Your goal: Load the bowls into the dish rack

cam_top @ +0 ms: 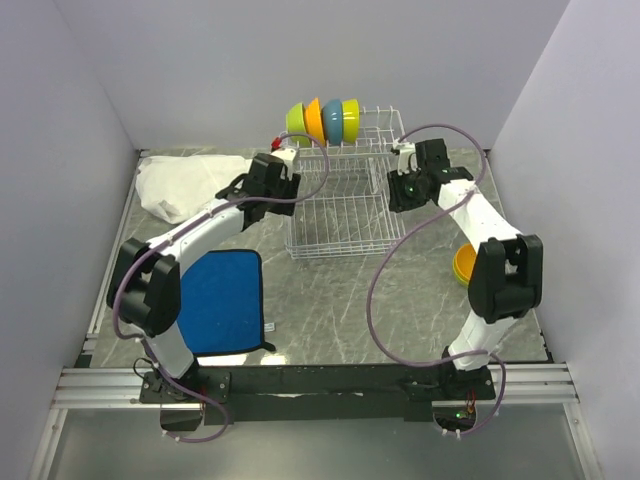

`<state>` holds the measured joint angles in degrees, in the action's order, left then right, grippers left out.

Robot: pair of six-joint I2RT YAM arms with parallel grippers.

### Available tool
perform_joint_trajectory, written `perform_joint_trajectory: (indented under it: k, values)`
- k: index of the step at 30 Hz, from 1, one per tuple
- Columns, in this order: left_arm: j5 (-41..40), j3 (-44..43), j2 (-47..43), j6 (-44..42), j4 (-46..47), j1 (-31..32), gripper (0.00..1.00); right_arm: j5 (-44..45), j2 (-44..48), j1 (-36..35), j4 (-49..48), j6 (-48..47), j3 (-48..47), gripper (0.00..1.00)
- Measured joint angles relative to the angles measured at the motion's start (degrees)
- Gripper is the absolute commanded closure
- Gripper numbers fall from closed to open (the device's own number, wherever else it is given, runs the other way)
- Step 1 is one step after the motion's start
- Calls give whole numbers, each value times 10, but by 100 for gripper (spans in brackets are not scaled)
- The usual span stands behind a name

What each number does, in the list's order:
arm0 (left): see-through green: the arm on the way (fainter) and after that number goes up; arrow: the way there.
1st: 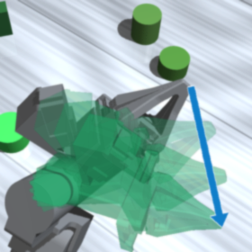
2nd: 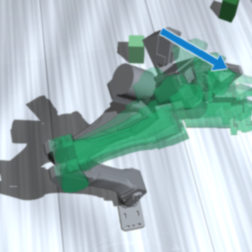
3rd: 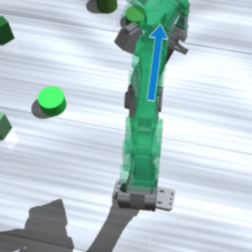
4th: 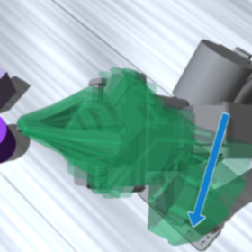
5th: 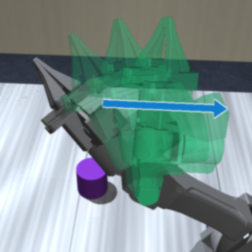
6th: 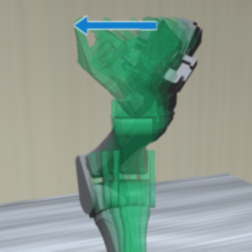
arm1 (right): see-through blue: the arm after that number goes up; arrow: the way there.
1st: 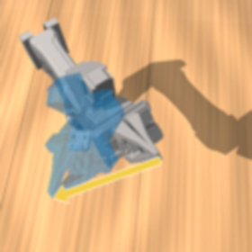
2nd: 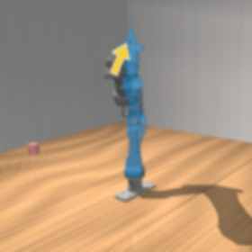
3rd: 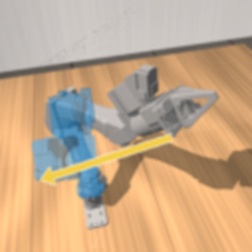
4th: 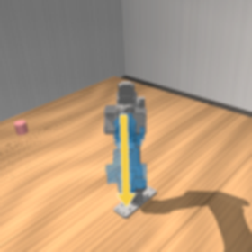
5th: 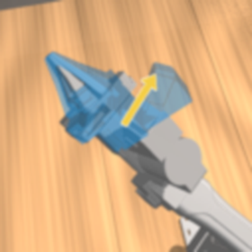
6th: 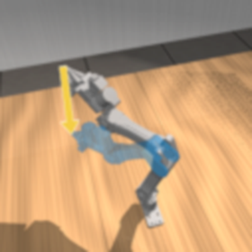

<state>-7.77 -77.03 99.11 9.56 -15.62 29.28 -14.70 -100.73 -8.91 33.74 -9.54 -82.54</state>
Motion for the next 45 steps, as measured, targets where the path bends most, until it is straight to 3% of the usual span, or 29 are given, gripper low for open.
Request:
perform_joint_trajectory:
  k: [5, 13, 20, 27, 45]
  values:
    - [11, 15, -49, -34, 12, -2, 27, -4, 76, -2, -5, -5, 23, 52]
    - [43, 107, -204, -73, 12, -3, 25, 33, 271, 28, 32, -50, 130, 50]
    - [54, 210, -349, -88, 34, -9, 22, 106, 357, 87, 110, -97, 221, 52]
    - [57, 251, -404, -113, 37, -32, 21, 139, 359, 100, 154, -129, 287, 52]
    - [82, 250, -367, -112, 38, -75, 20, 153, 271, 120, 118, -144, 284, 58]
